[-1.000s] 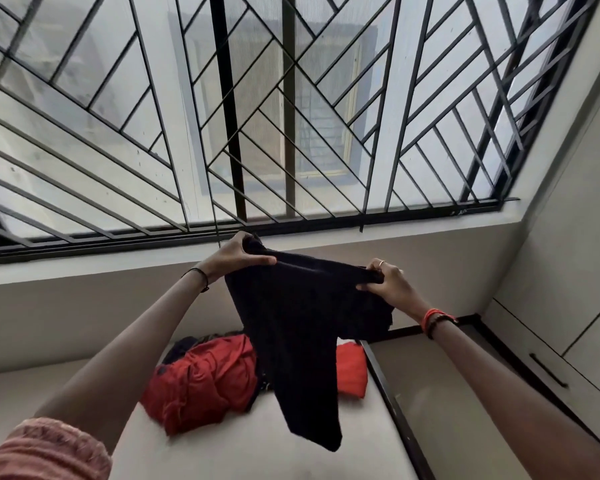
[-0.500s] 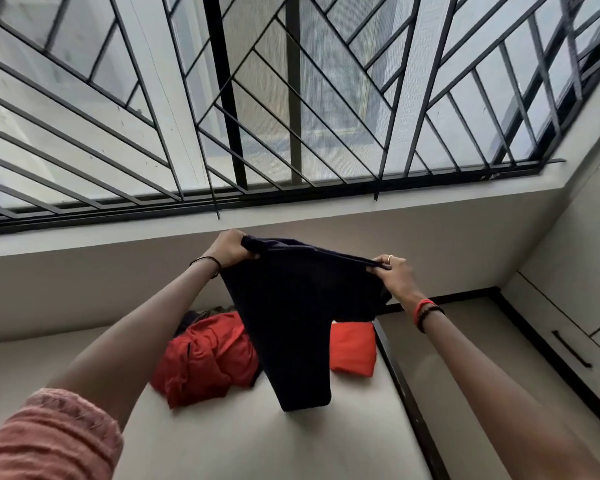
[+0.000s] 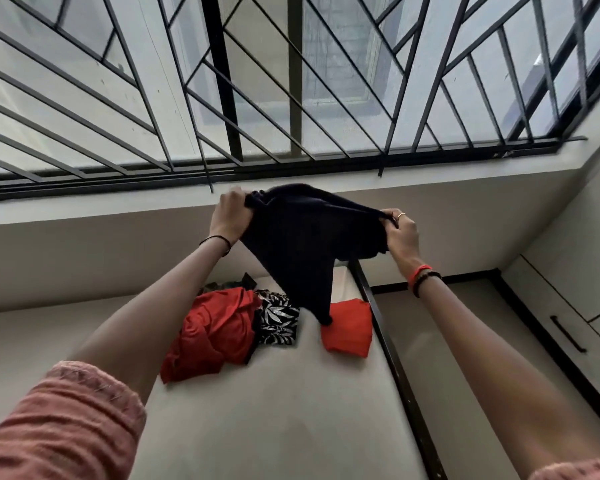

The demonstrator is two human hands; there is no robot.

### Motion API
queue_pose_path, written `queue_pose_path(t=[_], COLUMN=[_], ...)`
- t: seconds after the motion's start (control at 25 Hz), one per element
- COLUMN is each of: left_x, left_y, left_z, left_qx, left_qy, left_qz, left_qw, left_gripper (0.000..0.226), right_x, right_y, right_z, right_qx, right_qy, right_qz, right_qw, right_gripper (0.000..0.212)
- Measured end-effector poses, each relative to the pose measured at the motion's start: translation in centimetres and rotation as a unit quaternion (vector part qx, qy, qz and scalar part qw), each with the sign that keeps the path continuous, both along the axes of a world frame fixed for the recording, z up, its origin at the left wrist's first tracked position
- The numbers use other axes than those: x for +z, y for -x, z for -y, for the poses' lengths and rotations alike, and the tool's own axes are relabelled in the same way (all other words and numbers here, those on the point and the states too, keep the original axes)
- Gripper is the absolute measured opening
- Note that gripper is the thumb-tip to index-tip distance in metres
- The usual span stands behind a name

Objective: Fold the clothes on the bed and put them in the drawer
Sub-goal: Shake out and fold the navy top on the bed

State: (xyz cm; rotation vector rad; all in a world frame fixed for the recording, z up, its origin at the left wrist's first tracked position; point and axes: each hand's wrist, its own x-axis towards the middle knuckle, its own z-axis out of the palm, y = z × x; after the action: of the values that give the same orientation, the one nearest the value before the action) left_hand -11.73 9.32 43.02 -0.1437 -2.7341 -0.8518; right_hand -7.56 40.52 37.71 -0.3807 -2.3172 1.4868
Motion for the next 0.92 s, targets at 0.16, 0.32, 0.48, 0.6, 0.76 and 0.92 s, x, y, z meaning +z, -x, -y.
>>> queue_pose_path(t=[0.16,0.32,0.48,0.6,0.76,0.92], left_x=[-4.4,-11.5,-20.1,-27.8,-36.1,-40.4], left_y=[-5.1,-11.1,-17.7,-23.4,-30.6,-35.0], left_z=[2.6,6.0,9.7,12.4,15.5,17.2], left_qx=[-0.06,-0.073,-0.091,-0.117,-0.195,-0.227], left_qy=[-0.011,-0.011,-0.005,0.044,0.137,0.204], left_qz=[-0.017,0.043,0.151,0.239,0.359,0.486], left_qw=[0.998,0.996,0.984,0.963,0.902,0.819], left_gripper=[0.015,0.02,0.026,0.024,0.02,0.023], right_x=[-2.8,-8.2,-15.7,-22.4,-29.2,-33.0], right_y=[-4.0,-9.5,-16.0,-20.3,-25.5,-28.2], right_z=[1.0,3.3,5.9,7.3,10.0,12.7], right_qx=[0.044,0.105,0.227,0.378,0.49,0.506], right_qy=[-0.014,-0.043,-0.059,-0.091,-0.087,-0.085], right_qz=[0.016,0.071,0.173,0.303,0.511,0.604], right_qw=[0.999,0.991,0.957,0.87,0.7,0.61], right_gripper=[0.02,0.018,0.019,0.021,0.018,0.025])
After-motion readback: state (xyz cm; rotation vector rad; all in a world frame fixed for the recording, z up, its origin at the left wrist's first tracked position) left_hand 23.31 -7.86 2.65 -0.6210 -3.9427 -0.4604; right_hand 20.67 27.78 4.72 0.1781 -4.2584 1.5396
